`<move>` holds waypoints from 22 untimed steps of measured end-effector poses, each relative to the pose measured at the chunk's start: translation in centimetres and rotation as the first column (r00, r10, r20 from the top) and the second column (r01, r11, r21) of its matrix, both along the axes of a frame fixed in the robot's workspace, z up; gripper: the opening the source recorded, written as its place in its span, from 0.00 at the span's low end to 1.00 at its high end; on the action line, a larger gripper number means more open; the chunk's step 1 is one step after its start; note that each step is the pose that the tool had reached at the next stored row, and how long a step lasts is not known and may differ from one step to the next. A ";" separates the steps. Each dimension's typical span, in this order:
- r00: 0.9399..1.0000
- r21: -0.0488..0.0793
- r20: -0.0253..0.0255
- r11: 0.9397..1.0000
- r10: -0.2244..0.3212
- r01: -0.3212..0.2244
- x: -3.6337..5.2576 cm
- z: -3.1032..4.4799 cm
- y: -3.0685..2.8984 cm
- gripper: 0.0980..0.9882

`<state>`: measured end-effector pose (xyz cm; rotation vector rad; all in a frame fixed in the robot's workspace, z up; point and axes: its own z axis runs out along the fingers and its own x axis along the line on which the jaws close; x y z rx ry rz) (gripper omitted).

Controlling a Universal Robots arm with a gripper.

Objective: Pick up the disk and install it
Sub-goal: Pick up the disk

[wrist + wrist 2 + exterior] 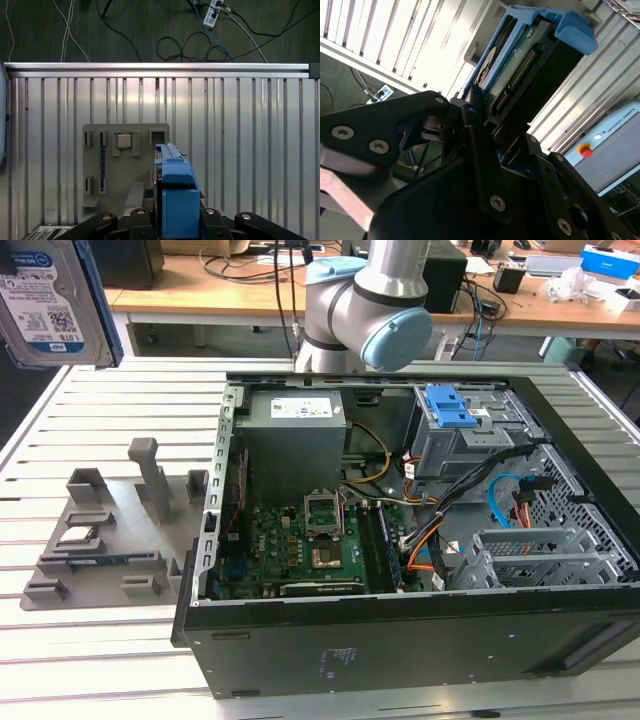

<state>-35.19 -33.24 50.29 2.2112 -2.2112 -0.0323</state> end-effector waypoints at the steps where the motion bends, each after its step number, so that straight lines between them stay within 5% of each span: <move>1: 1.000 0.000 0.000 1.000 0.000 0.000 0.01 0.26 0.01 0.30; 7: 1.000 0.000 -0.001 1.000 0.000 0.000 0.04 1.44 0.02 0.30; 16: 1.000 -0.002 -0.001 1.000 0.000 0.000 0.13 1.50 0.04 0.30; 22: 1.000 -0.002 -0.001 1.000 0.000 0.000 1.58 1.50 0.03 0.30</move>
